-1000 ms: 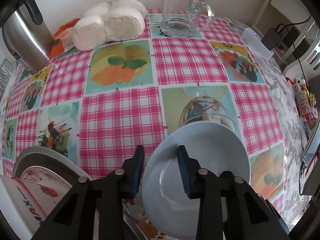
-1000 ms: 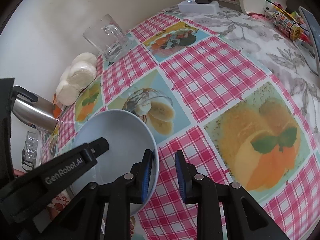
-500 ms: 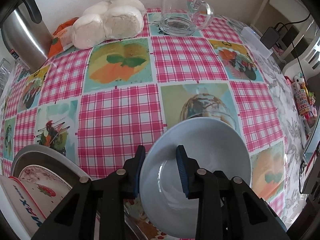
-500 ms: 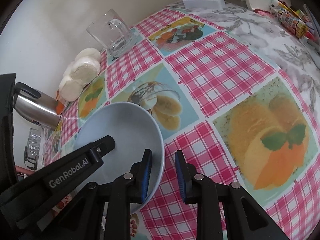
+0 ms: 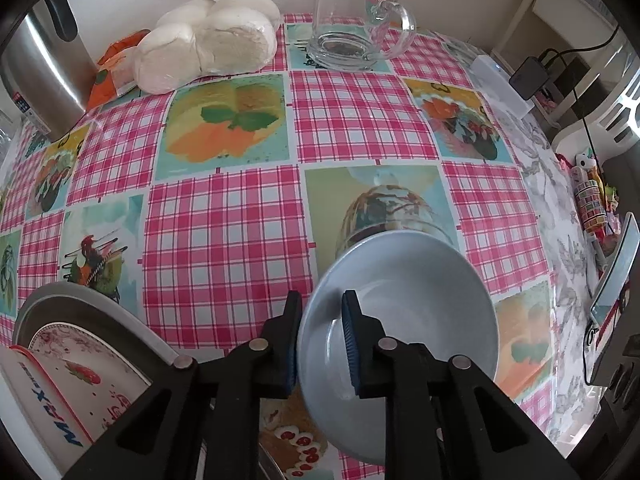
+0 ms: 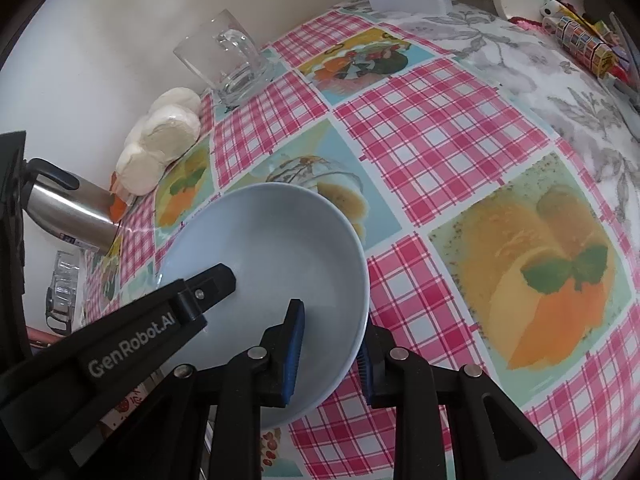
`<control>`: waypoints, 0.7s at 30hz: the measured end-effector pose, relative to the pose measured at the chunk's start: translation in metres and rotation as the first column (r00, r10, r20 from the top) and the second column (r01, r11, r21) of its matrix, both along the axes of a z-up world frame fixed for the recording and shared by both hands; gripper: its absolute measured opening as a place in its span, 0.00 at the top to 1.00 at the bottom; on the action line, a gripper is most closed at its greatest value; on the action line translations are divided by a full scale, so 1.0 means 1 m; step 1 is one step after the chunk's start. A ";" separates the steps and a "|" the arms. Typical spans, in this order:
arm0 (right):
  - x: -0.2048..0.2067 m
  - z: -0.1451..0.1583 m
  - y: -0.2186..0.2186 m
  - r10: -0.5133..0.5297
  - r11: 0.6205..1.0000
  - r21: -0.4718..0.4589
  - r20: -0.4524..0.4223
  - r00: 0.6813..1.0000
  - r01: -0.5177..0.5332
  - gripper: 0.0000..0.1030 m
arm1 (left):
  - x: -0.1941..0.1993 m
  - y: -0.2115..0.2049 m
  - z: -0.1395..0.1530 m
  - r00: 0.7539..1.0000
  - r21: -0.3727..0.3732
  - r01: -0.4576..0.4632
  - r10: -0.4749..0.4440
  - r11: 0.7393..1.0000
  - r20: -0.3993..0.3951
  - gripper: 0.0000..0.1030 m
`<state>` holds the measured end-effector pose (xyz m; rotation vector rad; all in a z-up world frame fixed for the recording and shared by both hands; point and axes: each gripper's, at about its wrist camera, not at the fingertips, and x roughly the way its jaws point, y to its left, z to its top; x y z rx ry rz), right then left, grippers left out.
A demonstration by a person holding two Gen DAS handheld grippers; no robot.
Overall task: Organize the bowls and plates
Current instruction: 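Lift the light blue bowl and carry it over the basin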
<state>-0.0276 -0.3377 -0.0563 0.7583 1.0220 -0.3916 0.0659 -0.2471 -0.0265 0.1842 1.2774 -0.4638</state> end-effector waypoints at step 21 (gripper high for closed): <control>-0.017 0.079 0.006 -0.009 0.994 -0.104 0.146 0.989 0.024 0.74 | -0.012 0.016 0.083 0.992 -0.138 0.008 0.010 0.990 0.129 0.80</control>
